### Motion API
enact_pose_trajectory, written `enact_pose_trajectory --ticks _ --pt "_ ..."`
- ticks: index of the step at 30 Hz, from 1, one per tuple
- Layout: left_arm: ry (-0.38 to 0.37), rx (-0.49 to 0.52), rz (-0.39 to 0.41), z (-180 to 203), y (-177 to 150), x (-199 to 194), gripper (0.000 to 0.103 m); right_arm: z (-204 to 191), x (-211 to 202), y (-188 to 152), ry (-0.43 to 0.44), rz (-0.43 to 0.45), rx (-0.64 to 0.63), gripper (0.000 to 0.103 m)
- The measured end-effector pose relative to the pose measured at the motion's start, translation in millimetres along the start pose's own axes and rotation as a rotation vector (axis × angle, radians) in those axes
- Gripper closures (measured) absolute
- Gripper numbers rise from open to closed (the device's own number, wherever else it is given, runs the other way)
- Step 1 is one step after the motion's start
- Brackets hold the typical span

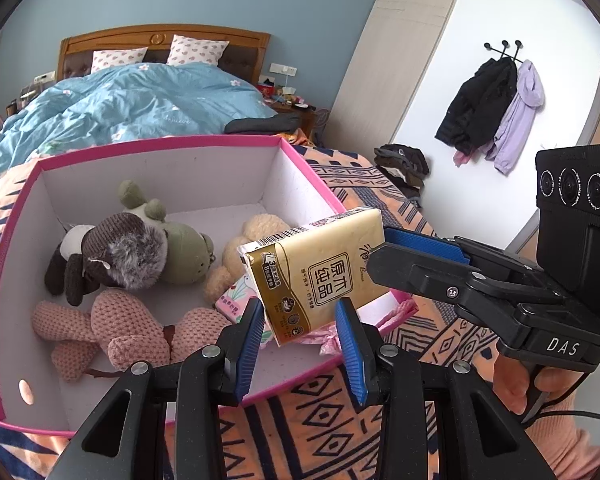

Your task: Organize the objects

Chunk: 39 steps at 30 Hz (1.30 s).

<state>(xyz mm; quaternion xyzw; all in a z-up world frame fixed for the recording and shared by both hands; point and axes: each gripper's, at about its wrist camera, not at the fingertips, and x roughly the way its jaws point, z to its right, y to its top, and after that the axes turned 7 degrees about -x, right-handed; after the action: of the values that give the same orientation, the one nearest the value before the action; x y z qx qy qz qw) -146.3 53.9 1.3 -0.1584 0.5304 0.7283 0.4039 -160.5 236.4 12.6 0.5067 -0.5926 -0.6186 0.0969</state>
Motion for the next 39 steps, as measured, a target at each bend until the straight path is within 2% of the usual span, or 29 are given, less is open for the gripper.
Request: enact_pose_trajectory --ticks 17,27,34,36,39 --pt "0.023 -0.003 -0.041 -2 0 14 0.066 8 13 -4 -0.01 -0.045 0.029 0.066" --pt "0.032 -0.025 -0.082 -6 0 22 0.066 2 19 -7 -0.062 -0.083 0.021 0.066" --pt "0.057 0.008 -0.04 -2 -6 12 0.064 -5 13 -7 -0.078 -0.065 -0.004 0.066" --pt "0.073 0.028 -0.006 1 -11 0 0.057 -7 8 -10 -0.071 -0.053 -0.008 0.066" --pt "0.074 0.071 0.049 7 -22 -22 0.052 -14 -1 -16 -0.041 -0.041 -0.021 0.066"
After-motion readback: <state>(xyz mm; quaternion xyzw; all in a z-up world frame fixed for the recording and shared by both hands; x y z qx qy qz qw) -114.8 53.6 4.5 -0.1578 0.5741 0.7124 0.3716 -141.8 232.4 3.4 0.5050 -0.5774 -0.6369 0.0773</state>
